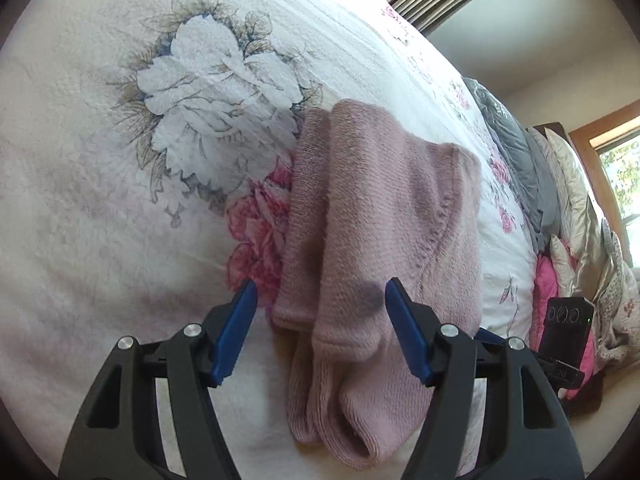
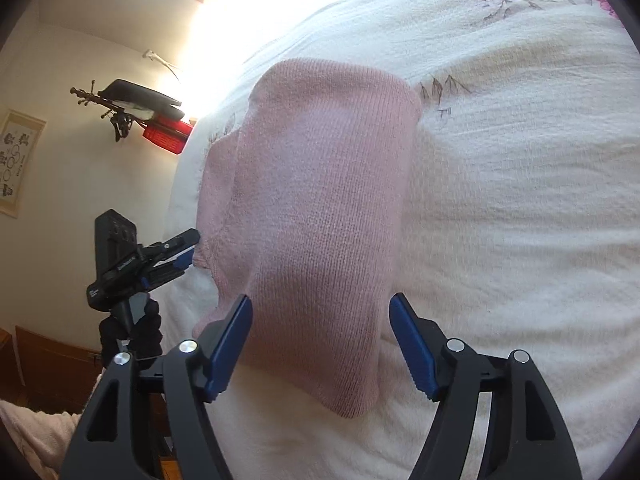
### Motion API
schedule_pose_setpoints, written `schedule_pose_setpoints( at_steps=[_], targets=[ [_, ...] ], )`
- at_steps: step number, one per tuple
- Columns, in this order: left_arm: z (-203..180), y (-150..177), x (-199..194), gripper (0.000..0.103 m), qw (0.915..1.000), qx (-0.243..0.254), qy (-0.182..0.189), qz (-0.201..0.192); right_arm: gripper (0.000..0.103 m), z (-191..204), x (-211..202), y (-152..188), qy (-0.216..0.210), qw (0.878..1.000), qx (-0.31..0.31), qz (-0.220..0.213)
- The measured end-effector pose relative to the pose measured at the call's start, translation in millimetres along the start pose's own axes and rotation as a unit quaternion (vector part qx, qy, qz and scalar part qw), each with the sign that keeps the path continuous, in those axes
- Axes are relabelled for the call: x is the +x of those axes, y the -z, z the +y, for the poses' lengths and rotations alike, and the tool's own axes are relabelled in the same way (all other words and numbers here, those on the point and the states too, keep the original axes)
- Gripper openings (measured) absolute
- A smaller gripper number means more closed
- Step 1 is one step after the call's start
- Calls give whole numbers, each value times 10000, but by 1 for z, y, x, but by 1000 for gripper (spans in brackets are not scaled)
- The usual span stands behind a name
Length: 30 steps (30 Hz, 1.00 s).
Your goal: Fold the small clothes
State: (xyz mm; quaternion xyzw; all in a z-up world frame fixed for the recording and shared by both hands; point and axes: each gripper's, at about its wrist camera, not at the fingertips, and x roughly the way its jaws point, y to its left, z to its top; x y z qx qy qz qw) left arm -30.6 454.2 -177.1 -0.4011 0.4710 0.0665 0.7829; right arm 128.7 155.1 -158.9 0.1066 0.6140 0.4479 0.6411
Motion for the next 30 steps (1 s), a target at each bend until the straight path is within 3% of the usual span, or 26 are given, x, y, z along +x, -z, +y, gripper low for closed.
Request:
schedule_pose_setpoints(
  at_steps=[4,12,17,20,22,24,26,27,30],
  targets=[
    [6,-9,24,62,9977,-113,540,386,72,-7,3,-6,-88,9999,50,-36],
    [0,-18,59,69,9925,65,992,706,80,-34,14,-17,-252,9993,246,111],
    [-5,-22,76,77,9846,156,1521,847,87,-47,34,-24,-617,9971,389,206],
    [-14,-22,83,78,9814,282,1659,924,92,-54,52,-27,-934,9935,557,342],
    [-24,-18,87,75,9774,393,1796,1041,95,-58,61,-29,-1095,9912,650,364],
    [-30,-13,92,62,9772,486,1757,1093,95,-59,66,-31,-1180,9899,699,356],
    [-28,-11,95,54,9765,393,1824,1074,87,-59,66,-30,-1177,9901,688,327],
    [-26,-10,94,50,9753,327,1908,1063,78,-59,62,-29,-1243,9894,689,285],
    [-29,-4,91,46,9729,287,2068,996,66,-60,47,-24,-1404,9874,705,168]
  ],
)
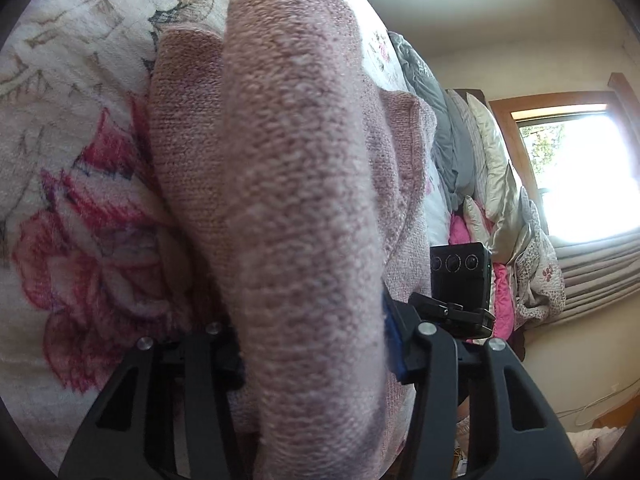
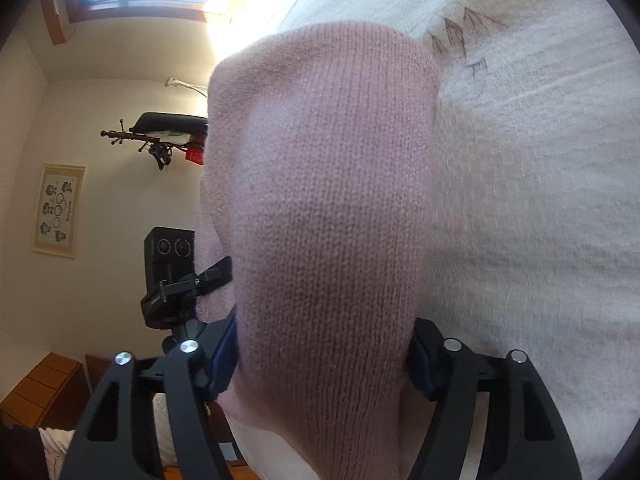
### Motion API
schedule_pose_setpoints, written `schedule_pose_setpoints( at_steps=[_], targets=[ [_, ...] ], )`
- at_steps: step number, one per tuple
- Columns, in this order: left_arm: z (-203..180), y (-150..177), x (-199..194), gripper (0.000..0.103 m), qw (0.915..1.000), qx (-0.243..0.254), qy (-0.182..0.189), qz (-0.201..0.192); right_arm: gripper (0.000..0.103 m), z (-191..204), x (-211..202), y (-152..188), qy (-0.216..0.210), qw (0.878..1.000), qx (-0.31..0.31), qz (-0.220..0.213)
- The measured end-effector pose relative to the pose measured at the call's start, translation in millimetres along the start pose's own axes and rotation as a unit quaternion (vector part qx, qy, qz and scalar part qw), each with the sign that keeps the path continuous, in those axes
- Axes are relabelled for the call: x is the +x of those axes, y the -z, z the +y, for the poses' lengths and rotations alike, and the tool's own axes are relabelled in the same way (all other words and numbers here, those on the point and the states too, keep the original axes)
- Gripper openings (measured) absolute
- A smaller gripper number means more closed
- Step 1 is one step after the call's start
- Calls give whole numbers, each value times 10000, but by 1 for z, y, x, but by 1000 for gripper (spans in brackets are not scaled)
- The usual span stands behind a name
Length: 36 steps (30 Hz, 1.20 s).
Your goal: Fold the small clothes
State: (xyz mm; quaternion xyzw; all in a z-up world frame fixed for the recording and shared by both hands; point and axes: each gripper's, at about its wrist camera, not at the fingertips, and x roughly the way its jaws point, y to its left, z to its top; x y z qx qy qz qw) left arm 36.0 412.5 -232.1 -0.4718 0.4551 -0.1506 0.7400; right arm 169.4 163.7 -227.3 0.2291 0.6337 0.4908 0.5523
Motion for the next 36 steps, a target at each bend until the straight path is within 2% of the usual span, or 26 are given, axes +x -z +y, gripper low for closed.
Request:
schedule_pose_setpoints(
  at_steps=[4,9,14,20,23,27,33,36],
  targets=[
    [-17,5,0,45,9997,77,201,-93,61,7,-16,2,-179,9998,-33,-117],
    [-54,15,15,45,9986,245,449,-104,61,16,-64,10,-116,9991,-279,-287],
    [-104,18,57,45,9966,413,713,-74,61,23,-130,20,129,9976,-464,-502],
    [-151,25,118,46,9955,478,814,30,61,2,-208,30,441,9959,-399,-686],
    [-167,30,151,46,9963,484,709,85,61,-14,-231,32,585,9952,-318,-713],
    [-175,37,192,46,9977,574,335,141,61,-50,-247,34,715,9953,-128,-643],
    [-143,44,223,48,9984,494,-178,203,62,-92,-237,31,788,9959,-10,-439],
    [-127,45,222,51,9984,455,-306,158,69,-99,-232,33,696,9967,-47,-426]
  ],
)
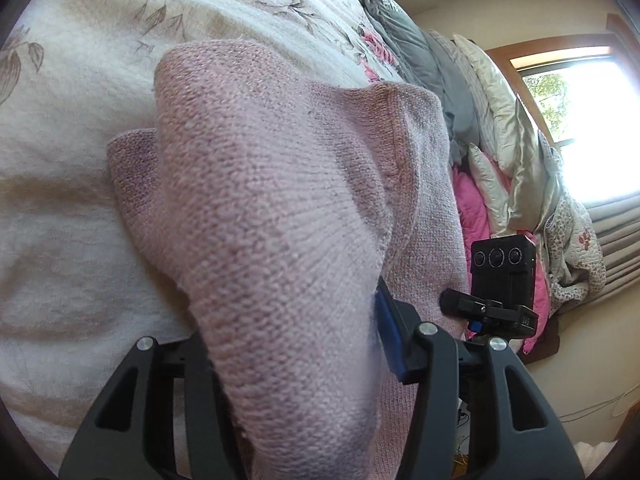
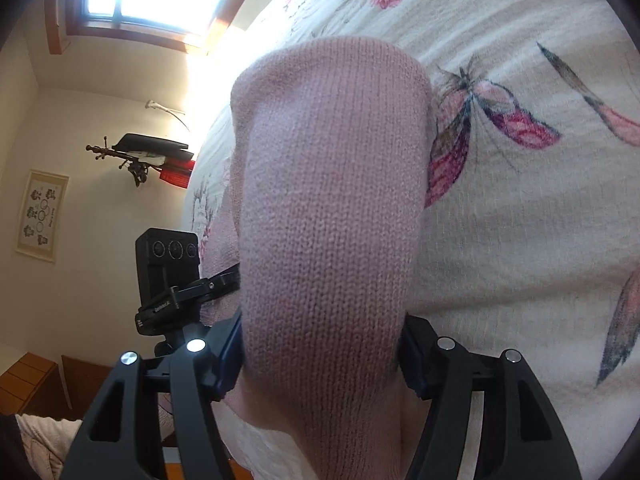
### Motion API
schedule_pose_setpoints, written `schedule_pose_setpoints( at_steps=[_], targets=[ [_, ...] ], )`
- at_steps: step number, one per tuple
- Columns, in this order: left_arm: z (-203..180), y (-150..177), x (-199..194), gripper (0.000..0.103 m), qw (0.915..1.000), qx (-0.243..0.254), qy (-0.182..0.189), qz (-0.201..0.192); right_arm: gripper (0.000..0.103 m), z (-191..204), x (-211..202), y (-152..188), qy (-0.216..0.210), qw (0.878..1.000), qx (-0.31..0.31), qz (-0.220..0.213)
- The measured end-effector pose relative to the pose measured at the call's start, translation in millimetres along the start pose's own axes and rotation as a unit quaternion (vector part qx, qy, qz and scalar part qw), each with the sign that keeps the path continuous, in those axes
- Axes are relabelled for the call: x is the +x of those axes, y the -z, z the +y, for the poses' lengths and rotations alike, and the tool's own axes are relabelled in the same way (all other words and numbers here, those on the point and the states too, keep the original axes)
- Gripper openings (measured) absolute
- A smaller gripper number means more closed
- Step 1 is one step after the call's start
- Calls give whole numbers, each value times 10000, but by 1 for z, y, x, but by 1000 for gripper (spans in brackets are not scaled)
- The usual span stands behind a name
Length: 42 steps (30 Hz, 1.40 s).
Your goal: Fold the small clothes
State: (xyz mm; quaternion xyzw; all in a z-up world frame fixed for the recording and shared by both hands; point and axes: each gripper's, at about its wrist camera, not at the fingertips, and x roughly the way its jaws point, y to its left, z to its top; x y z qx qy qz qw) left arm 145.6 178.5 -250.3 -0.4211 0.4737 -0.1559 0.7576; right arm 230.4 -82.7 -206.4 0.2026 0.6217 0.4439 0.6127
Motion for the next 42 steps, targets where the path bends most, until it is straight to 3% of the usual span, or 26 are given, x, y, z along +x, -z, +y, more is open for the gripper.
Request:
schedule_pose_setpoints(
  at_steps=[4,12,17,20,22,25,27,30,32,39,41,42],
  targets=[
    [-5,2,-5,56,9997,-80,-244,-46,83,-16,-13,9,-28,9999,115,49],
    [-46,42,-55,55,9883,606,-1320,-471,85,-15,-39,64,398,9989,26,241],
    [-62,77,-74,56,9902,513,-1118,-655,85,-20,-37,87,398,9988,196,197],
    [-61,90,-61,57,9910,347,-1207,-467,84,-27,-30,88,412,9984,304,245],
    [-50,94,-52,56,9902,158,-1338,-369,80,-28,-28,87,363,9984,326,272],
    [-39,95,-43,42,9904,-141,-1354,-245,46,-19,-27,87,504,9980,203,335],
    [-42,95,-39,27,9849,52,-1723,-174,31,-12,-30,88,706,9969,28,349],
    [-44,95,-35,25,9779,228,-2075,-117,25,3,-33,91,964,9944,-286,339],
    [-40,93,-33,23,9757,195,-2180,-73,24,5,-31,93,1193,9915,-356,374],
    [-31,92,-29,20,9749,98,-2223,-17,27,-8,-24,96,1350,9900,-159,376],
    [-34,93,-30,22,9745,127,-2240,-31,35,-5,-25,96,1490,9879,-226,369],
    [-37,93,-30,26,9746,127,-2238,-41,45,-3,-26,97,1601,9861,-268,351]
  ],
)
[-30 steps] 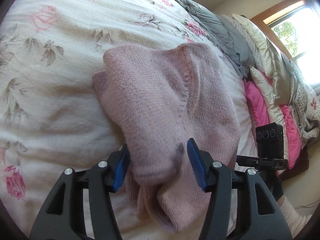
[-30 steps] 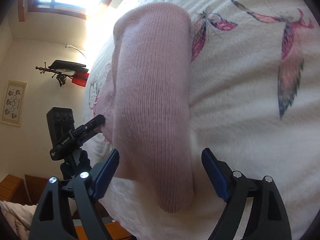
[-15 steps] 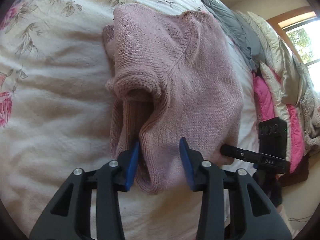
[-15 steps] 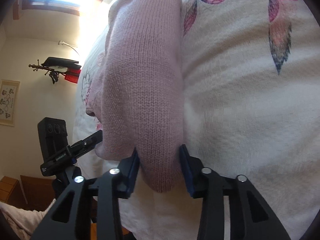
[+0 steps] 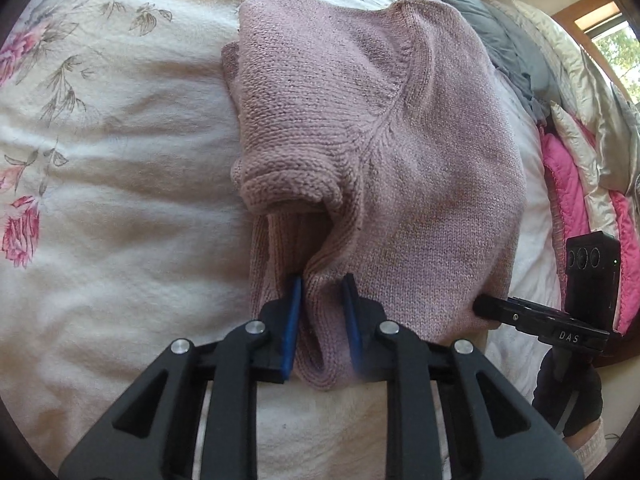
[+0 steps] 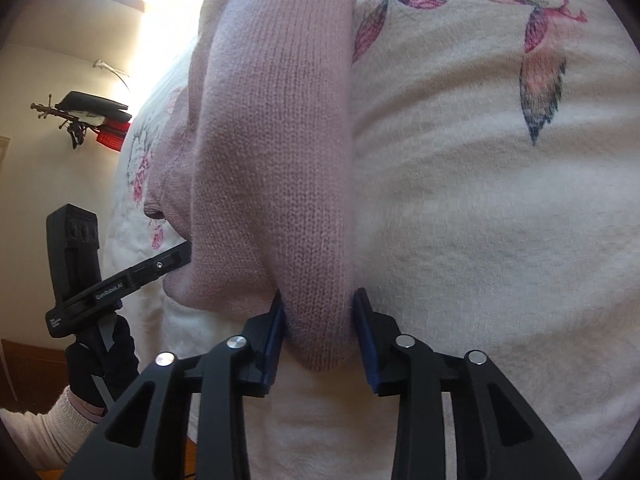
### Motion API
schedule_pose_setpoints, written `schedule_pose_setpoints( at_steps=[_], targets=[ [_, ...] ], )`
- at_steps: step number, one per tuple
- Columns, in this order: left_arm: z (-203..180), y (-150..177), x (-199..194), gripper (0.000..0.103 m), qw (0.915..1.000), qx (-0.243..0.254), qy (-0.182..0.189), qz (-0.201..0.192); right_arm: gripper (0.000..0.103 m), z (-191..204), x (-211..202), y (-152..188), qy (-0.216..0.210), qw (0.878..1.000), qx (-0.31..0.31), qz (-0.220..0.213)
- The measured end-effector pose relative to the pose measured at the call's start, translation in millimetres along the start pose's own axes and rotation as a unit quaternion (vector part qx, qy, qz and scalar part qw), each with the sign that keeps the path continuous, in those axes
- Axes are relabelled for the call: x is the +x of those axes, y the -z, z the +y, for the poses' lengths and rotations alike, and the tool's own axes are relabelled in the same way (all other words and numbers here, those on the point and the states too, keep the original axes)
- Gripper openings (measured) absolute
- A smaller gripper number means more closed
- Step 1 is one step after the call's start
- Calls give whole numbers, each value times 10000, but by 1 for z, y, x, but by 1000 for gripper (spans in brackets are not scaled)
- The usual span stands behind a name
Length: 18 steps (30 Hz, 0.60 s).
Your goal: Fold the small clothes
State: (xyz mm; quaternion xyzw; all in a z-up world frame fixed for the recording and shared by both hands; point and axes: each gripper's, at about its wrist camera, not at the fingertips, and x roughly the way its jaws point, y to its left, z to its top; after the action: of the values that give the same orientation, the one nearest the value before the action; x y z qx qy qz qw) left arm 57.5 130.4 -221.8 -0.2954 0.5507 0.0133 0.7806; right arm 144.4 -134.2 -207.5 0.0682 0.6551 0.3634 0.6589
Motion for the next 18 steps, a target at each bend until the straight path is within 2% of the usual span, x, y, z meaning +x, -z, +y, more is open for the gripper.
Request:
schedule_pose_setpoints(
  at_steps=[1,3,4,7,11,15,18],
  targets=[
    [-5,-1,-1,30,10000,-9,-15,-13,50,2,-2,1,107,9999,-30,-38],
    [-8,1,-7,49,9999,36,-135,-75,52,7,-8,6,295,9994,-160,-97],
    [-10,2,-11,51,9996,80,-237,-118,64,12,-11,8,463,9986,-226,-145],
    [-17,7,-22,55,9990,149,-392,-178,84,28,-23,16,1032,9932,-429,-316],
    [-24,18,-32,57,9965,218,-795,-163,88,44,-33,26,1692,9832,-535,-434],
    [-31,29,-45,60,9953,214,-924,-219,88,58,-43,33,2178,9717,-705,-574],
    [-34,35,-53,62,9942,200,-1027,-248,96,66,-51,36,2633,9590,-765,-722]
  ],
)
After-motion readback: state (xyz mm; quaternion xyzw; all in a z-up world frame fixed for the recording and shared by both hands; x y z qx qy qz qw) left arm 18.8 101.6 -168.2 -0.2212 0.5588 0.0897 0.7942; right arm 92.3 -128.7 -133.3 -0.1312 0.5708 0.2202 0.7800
